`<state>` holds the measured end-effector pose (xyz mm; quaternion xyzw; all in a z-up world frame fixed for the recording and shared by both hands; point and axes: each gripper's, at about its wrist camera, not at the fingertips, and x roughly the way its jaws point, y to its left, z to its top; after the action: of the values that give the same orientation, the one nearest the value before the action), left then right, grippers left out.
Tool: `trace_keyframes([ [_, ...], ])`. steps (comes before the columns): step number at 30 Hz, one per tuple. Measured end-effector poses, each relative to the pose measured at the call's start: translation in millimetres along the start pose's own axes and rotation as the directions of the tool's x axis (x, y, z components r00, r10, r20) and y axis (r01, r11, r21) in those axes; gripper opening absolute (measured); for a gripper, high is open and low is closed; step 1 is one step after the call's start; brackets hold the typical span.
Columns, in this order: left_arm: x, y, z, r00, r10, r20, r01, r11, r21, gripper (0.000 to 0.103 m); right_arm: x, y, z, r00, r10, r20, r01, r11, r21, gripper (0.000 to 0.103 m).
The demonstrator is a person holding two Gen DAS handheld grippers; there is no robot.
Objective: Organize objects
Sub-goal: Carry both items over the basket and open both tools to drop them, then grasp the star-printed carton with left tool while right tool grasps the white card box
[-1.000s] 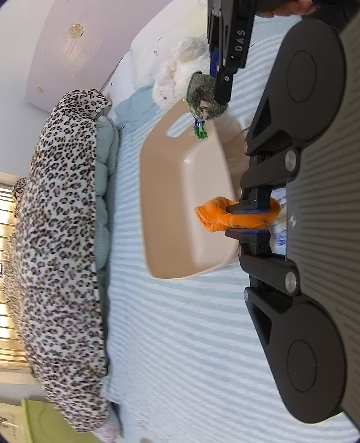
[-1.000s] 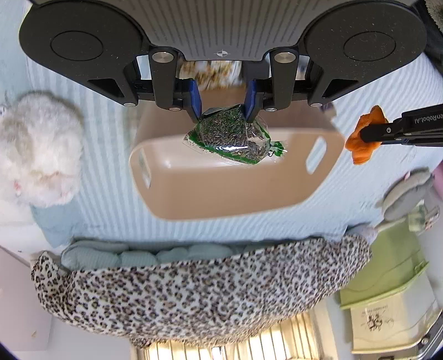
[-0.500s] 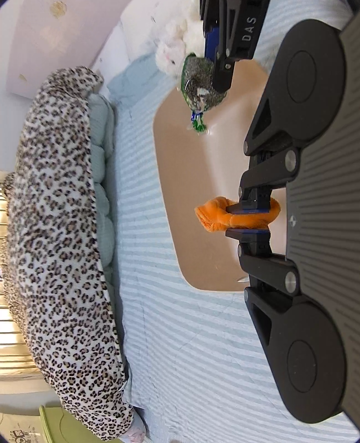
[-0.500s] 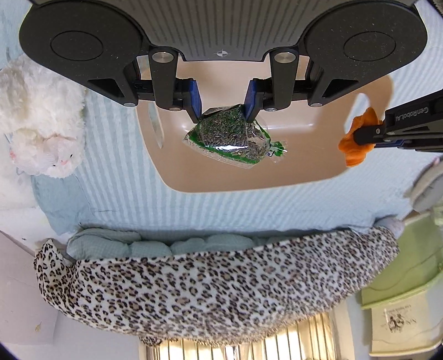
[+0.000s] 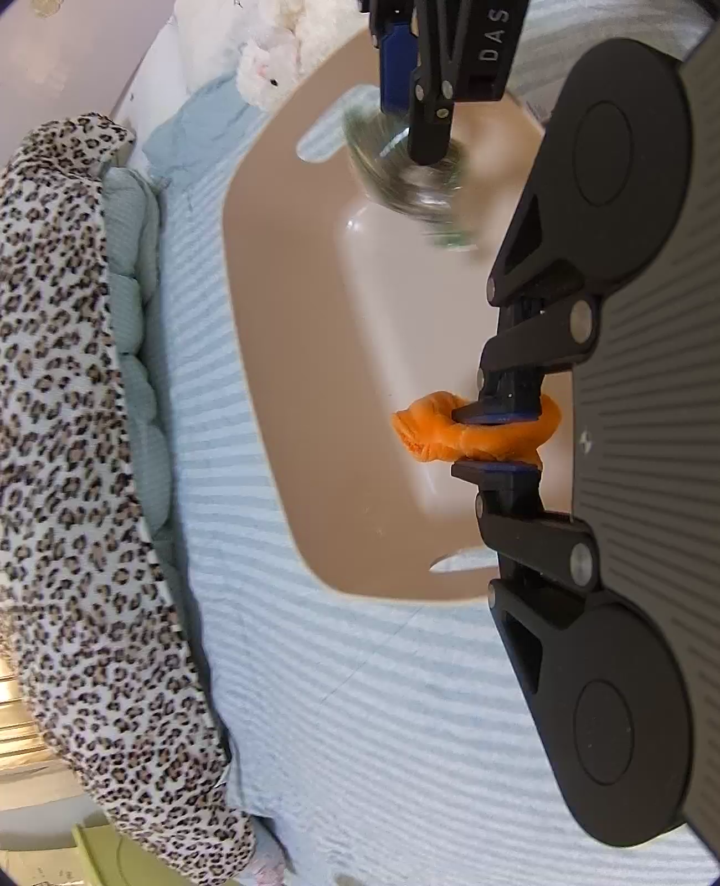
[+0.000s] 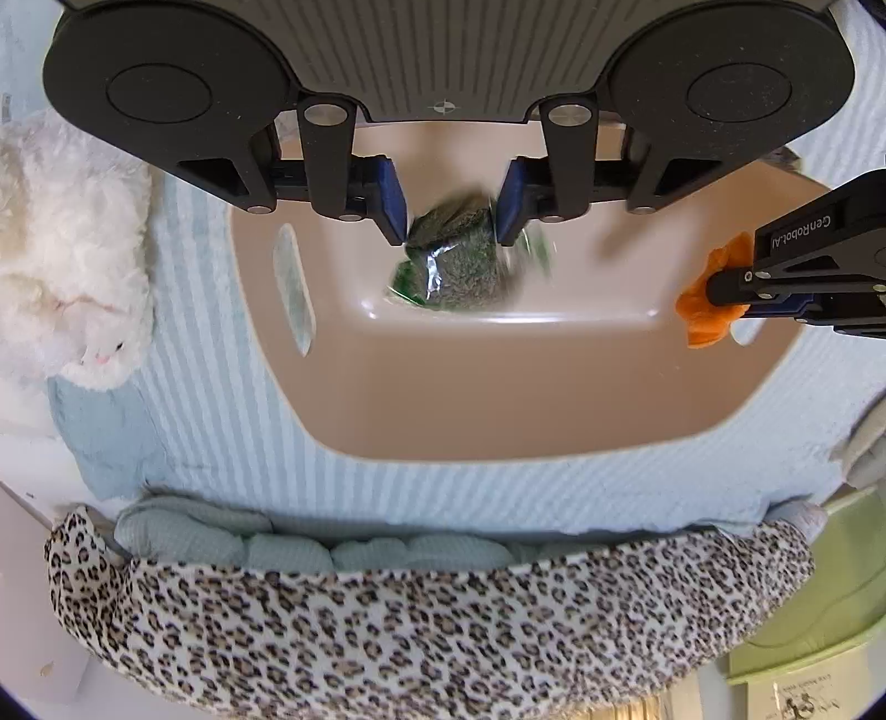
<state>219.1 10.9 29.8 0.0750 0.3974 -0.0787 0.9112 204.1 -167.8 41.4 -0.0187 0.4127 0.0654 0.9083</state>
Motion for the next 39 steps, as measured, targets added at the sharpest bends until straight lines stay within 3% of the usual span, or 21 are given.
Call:
trace_keyframes([
  [1, -5.7, 0.1, 0.7, 1.0, -0.001, 0.004, 0.001, 1.0, 0.001, 0.029, -5.1, -0.5, -0.1, 1.0, -0.003, 0.018, 0.003, 1.0, -0.003, 0.053],
  [3, -19.2, 1.7, 0.4, 1.0, 0.002, 0.021, -0.002, 1.0, -0.006, 0.066, -17.5, -0.6, -1.1, 1.0, -0.009, 0.03, 0.009, 1.0, -0.012, 0.063],
  [5, -35.3, 5.7, -2.6, 0.999, 0.006, 0.05, -0.005, 1.0, -0.017, 0.072, -28.7, -0.9, -4.5, 0.999, -0.011, 0.038, 0.012, 1.0, -0.022, 0.068],
  [7, -48.5, 9.8, -6.6, 0.999, -0.001, 0.052, 0.003, 1.0, -0.027, 0.074, -39.6, -1.5, -9.4, 0.999, -0.01, 0.043, 0.012, 0.999, -0.033, 0.079],
  [11, -67.1, 21.8, -19.3, 1.0, 0.007, 0.03, -0.005, 0.999, -0.053, 0.089, -57.2, -6.5, -23.8, 0.999, -0.008, 0.045, 0.009, 1.0, -0.03, 0.098],
  [13, -73.1, 25.9, -27.4, 1.0, 0.023, 0.02, -0.022, 0.999, -0.048, 0.089, -63.8, -10.9, -31.9, 0.999, -0.002, 0.044, 0.003, 1.0, -0.014, 0.103],
  [24, -78.3, 42.2, -75.8, 0.996, 0.039, -0.076, -0.043, 0.997, -0.06, 0.091, -53.5, -36.2, -74.6, 0.994, -0.035, -0.1, 0.038, 0.999, 0.025, 0.103],
  [31, -55.8, 48.7, -98.3, 0.985, 0.048, -0.169, -0.061, 0.995, -0.074, 0.091, -40.9, -37.9, -97.4, 0.983, -0.074, -0.167, 0.073, 0.997, -0.014, 0.103],
  [39, -29.2, 60.2, -116.8, 0.976, 0.022, -0.215, -0.042, 0.995, -0.091, 0.091, -10.5, -41.2, -114.5, 0.965, -0.08, -0.249, 0.079, 0.997, -0.012, 0.103],
])
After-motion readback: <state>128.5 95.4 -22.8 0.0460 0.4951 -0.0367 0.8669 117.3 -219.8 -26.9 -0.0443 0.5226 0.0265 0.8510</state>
